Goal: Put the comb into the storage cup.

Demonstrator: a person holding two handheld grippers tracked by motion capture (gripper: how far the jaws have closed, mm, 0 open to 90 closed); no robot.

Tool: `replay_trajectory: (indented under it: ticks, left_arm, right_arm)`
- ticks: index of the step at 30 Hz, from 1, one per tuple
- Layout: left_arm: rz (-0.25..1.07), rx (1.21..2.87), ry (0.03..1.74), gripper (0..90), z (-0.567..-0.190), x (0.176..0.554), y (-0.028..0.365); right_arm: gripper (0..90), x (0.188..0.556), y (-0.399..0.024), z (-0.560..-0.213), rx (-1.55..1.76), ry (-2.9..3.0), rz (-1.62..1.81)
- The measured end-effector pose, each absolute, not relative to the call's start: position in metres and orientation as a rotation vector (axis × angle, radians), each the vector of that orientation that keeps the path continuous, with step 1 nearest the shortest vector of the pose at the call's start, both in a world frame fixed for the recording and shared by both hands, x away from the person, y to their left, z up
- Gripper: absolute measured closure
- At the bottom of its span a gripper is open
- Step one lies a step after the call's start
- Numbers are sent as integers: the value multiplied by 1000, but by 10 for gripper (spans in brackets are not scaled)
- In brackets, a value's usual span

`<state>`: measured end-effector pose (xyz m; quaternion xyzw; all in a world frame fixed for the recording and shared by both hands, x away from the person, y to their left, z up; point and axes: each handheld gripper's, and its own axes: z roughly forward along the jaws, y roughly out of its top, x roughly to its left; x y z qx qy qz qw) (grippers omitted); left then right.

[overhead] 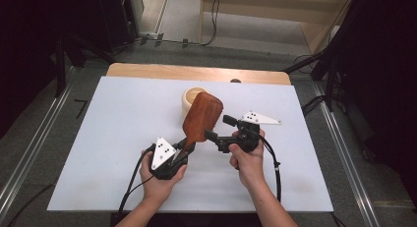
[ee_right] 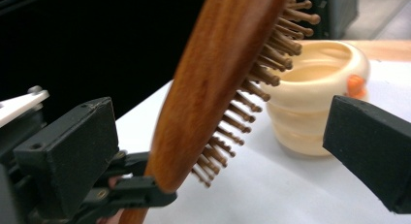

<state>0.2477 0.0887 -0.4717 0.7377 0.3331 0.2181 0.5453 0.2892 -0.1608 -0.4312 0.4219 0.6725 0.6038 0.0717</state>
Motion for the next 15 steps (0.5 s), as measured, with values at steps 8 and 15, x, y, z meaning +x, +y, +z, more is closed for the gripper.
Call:
replay_trajectory:
  ticks: [8, 15]
  left_arm:
    - [506, 1765, 754, 720, -475, 243, 81]
    - [501, 1781, 721, 720, -477, 240, 77]
  right_arm:
    - [62, 290, -156, -432, 1320, 2024, 1826]
    - [144, 291, -156, -434, 1355, 2039, 1831]
